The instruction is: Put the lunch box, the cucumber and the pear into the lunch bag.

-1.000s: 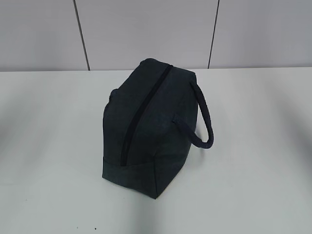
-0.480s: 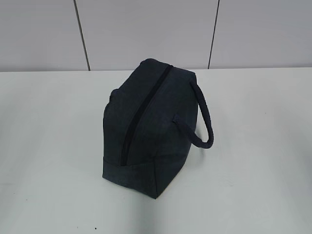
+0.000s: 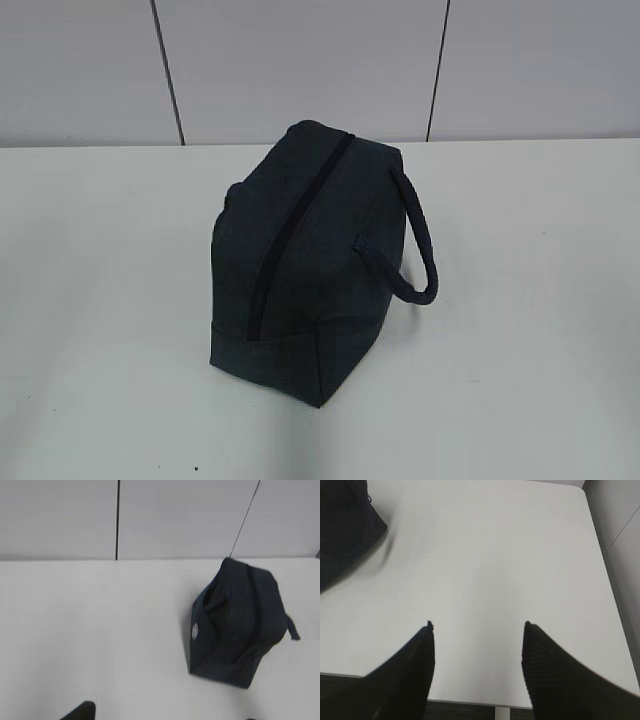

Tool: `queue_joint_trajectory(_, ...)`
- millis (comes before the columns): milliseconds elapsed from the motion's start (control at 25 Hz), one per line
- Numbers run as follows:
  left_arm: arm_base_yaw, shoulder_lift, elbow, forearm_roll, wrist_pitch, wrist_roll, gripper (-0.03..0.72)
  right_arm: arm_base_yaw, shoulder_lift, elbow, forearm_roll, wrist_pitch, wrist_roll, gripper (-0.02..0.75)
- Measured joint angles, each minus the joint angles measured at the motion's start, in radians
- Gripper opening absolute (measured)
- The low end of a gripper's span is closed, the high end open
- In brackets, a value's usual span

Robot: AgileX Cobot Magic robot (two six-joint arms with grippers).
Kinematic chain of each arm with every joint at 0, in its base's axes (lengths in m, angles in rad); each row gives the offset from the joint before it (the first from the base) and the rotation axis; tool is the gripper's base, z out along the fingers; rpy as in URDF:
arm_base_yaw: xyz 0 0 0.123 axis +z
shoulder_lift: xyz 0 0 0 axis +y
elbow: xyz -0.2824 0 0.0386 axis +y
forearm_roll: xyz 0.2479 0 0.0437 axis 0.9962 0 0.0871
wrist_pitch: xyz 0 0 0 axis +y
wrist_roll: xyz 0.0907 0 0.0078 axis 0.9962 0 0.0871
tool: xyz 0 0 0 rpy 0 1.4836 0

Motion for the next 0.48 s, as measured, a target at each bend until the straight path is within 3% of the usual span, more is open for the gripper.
queue_joint_trajectory(320,0.000,-0.213,0.389,-0.003,-0.092,-0.001,0.508,0.000,-0.111,0.176,-0.012,-0.007,0.003,0.438)
queue_joint_trajectory(480,0.000,-0.305,0.491,0.011,-0.154,-0.001,0.508,0.000,-0.144,0.259,-0.005,-0.041,0.003,0.438)
